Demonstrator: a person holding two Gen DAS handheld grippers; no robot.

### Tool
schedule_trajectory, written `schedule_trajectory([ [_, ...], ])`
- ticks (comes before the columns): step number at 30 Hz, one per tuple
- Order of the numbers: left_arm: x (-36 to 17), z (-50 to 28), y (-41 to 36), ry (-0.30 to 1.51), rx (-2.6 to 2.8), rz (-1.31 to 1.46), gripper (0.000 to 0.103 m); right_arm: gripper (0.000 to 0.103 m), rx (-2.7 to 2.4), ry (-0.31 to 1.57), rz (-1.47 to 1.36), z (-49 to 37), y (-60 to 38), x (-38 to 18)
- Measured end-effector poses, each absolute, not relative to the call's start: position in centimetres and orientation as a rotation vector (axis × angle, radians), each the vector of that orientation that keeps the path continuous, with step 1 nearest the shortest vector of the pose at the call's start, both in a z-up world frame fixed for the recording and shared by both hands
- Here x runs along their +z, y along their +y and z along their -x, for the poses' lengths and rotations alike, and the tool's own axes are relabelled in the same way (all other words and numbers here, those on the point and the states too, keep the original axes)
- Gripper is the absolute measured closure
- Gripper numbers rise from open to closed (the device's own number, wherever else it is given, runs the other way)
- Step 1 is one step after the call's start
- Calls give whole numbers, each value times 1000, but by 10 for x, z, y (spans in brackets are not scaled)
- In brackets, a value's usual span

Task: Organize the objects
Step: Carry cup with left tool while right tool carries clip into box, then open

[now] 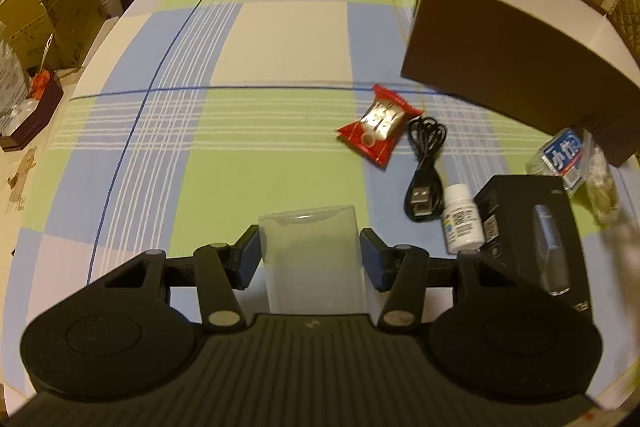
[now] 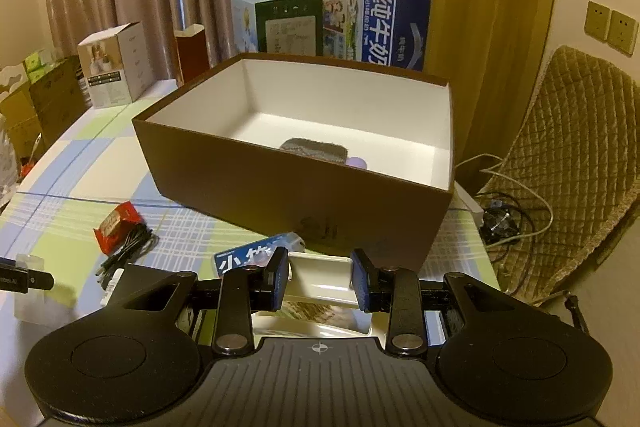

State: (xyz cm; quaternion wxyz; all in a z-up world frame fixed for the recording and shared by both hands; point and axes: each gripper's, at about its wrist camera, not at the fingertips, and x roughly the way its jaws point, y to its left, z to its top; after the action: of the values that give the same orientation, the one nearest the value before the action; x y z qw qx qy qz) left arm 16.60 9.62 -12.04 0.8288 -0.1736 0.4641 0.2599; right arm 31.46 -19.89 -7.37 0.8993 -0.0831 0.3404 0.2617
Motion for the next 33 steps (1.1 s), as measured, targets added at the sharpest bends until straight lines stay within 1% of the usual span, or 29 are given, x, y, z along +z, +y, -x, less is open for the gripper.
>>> schedule_trajectory([
  [16, -60, -177, 88, 836, 475, 356, 55, 72, 579, 673, 146, -315, -193, -60],
  [25, -24, -233, 82, 750, 377, 291, 55, 72, 604, 614, 114, -342, -184, -37],
  [33, -5, -305, 73, 696, 284, 225, 55, 72, 616, 593, 59, -388, -175, -22],
])
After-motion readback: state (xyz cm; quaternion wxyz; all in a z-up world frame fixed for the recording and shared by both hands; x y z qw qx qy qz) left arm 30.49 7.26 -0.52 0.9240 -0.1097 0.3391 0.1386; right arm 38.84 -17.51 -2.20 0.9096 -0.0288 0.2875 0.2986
